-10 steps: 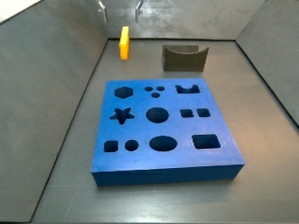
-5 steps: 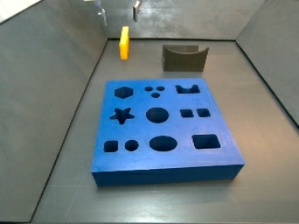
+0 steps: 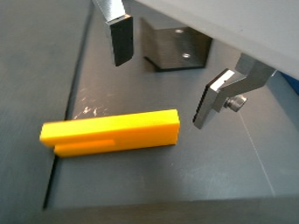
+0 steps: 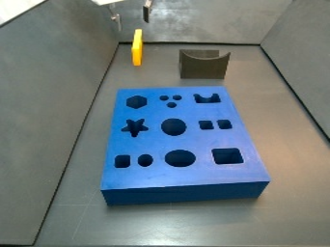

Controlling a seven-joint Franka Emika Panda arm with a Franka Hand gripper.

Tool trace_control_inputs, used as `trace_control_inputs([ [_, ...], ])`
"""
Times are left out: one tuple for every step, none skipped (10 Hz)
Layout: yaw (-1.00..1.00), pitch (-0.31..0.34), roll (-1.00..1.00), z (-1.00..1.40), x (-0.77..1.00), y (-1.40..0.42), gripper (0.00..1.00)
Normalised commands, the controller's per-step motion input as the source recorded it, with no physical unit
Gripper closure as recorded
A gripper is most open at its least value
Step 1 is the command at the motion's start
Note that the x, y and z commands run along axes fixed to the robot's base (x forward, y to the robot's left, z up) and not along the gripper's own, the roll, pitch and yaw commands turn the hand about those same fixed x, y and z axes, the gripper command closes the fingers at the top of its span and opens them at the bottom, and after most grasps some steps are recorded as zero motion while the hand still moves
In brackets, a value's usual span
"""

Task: Pick up the double-square object. Move up. Rotate the double-square object. Place the double-square object on the fixture. Regrasp the double-square object. Move to above the board. Insert the double-square object.
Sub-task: Rotate the double-square object.

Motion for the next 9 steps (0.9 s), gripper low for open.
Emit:
trace_control_inputs([
  [1.00, -0.008, 0.00, -0.03, 0.05, 0.00, 0.00],
  [1.00, -0.009, 0.00, -0.03, 0.05, 0.00, 0.00],
  [1.00, -0.009, 0.00, -0.03, 0.05, 0.00, 0.00],
  [1.00, -0.009, 0.00, -0.03, 0.05, 0.00, 0.00],
  [1.00, -0.010, 0.00, -0.03, 0.05, 0.00, 0.00],
  [1.00, -0.010, 0.00, -0.03, 0.05, 0.00, 0.00],
  [1.00, -0.010, 0.00, -0.03, 0.05, 0.00, 0.00],
  [1.00, -0.011, 0.00, -0.03, 0.05, 0.00, 0.00],
  [1.00, -0.011, 0.00, -0.03, 0.05, 0.00, 0.00],
])
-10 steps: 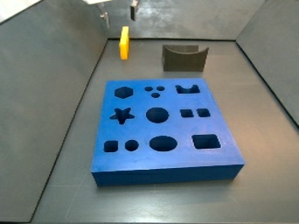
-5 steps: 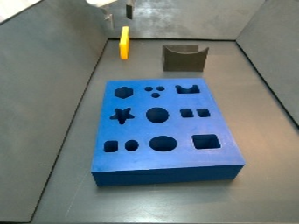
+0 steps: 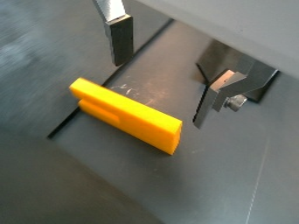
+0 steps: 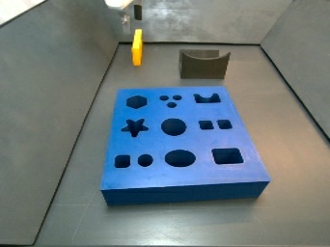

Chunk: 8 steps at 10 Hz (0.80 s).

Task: Pick up the double-square object. Move up. Rotate the double-square object. Place the double-square object on the fixture. Regrasp the double-square object. Move to above the board. Insert the double-square object.
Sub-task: Rotate the double-square object.

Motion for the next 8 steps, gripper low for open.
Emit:
trace_control_inputs([
  [1.00, -0.011, 0.00, -0.03, 0.05, 0.00, 0.00],
  [1.00, -0.012, 0.00, -0.03, 0.05, 0.00, 0.00],
  [1.00, -0.012, 0.00, -0.03, 0.05, 0.00, 0.00],
  [1.00, -0.013, 0.00, -0.03, 0.05, 0.00, 0.00],
  [1.00, -0.014, 0.00, -0.03, 0.05, 0.00, 0.00],
  [1.00, -0.014, 0.00, -0.03, 0.05, 0.00, 0.00],
  [1.00, -0.015, 0.00, -0.03, 0.05, 0.00, 0.00],
  [1.00, -0.016, 0.00, -0.03, 0.05, 0.00, 0.00],
])
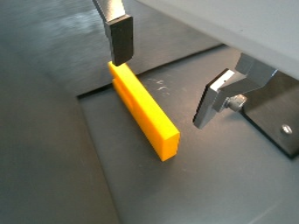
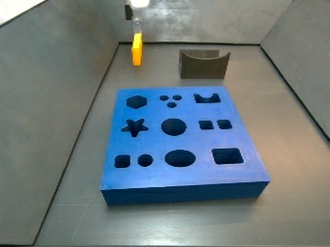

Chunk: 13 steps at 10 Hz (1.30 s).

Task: Pick up the double-square object. Move up. Rotate the double-square object. Place the double-square object on the fixture. Regrasp the double-square object. Move to above the board. Insert the double-square object.
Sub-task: Rotate the double-square object.

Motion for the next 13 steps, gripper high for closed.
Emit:
trace_control_inputs([
  [1.00, -0.017, 0.00, -0.03, 0.05, 0.00, 0.00],
  [1.00, -0.018, 0.00, -0.03, 0.05, 0.00, 0.00],
  [1.00, -0.018, 0.00, -0.03, 0.05, 0.00, 0.00],
  [1.00, -0.020, 0.00, -0.03, 0.05, 0.00, 0.00],
  [1.00, -0.021, 0.00, -0.03, 0.05, 0.00, 0.00],
  [1.00, -0.023, 0.01, -0.03, 0.05, 0.00, 0.00],
  [1.00, -0.025, 0.01, -0.03, 0.05, 0.00, 0.00],
  [1.00, -0.028, 0.01, -0.03, 0.05, 0.00, 0.00],
  [1.00, -0.030, 0.01, -0.03, 0.05, 0.00, 0.00],
  [1.00, -0.034, 0.01, -0.03, 0.05, 0.00, 0.00],
  [1.00, -0.038, 0.01, -0.03, 0.05, 0.00, 0.00],
  [1.00, -0.045, 0.01, -0.03, 0.05, 0.00, 0.00],
  [1.00, -0.049, 0.01, -0.03, 0.04, 0.00, 0.00],
])
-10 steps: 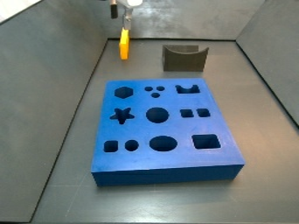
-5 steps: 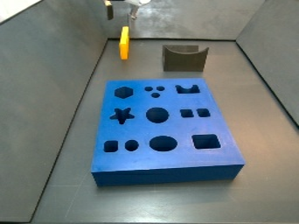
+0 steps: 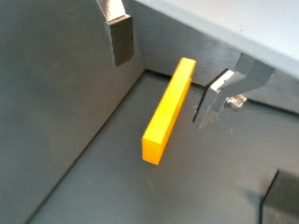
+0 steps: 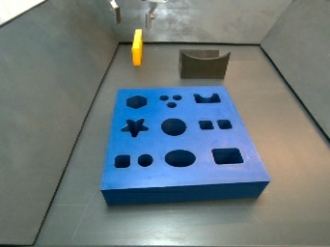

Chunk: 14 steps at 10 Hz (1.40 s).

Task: Pick up the double-square object. Move up. Rotate the double-square object. Place the double-square object on the fixture. Regrasp the double-square object. Move to above the board. Insert the double-square object.
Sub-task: Rotate the double-square object.

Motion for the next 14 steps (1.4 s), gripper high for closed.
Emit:
trace_control_inputs([
  [1.00, -0.066, 0.01, -0.03, 0.04, 0.00, 0.00],
  [1.00, -0.076, 0.02, -0.03, 0.04, 0.00, 0.00],
  [0.69, -0.078, 0.02, -0.03, 0.04, 0.00, 0.00],
  [0.47, -0.077, 0.02, -0.03, 0.04, 0.00, 0.00],
  [0.26, -0.076, 0.02, -0.04, 0.04, 0.00, 0.00],
  [0.00, 0.000, 0.00, -1.00, 0.00, 0.00, 0.00],
  [-0.07, -0.005, 0.00, -1.00, 0.00, 0.00, 0.00],
  [-0.07, -0.017, 0.00, -1.00, 0.01, 0.00, 0.00],
  [-0.05, -0.030, -0.01, -1.00, 0.02, 0.00, 0.00],
  [-0.04, -0.035, -0.02, -1.00, 0.02, 0.00, 0.00],
  [-0.03, -0.041, -0.04, -1.00, 0.02, 0.00, 0.00],
  [-0.02, -0.045, -0.05, -1.00, 0.03, 0.00, 0.00],
  [-0.01, -0.050, -0.06, -1.00, 0.03, 0.00, 0.00],
  [0.00, -0.048, -0.07, -1.00, 0.04, 0.01, 0.00],
])
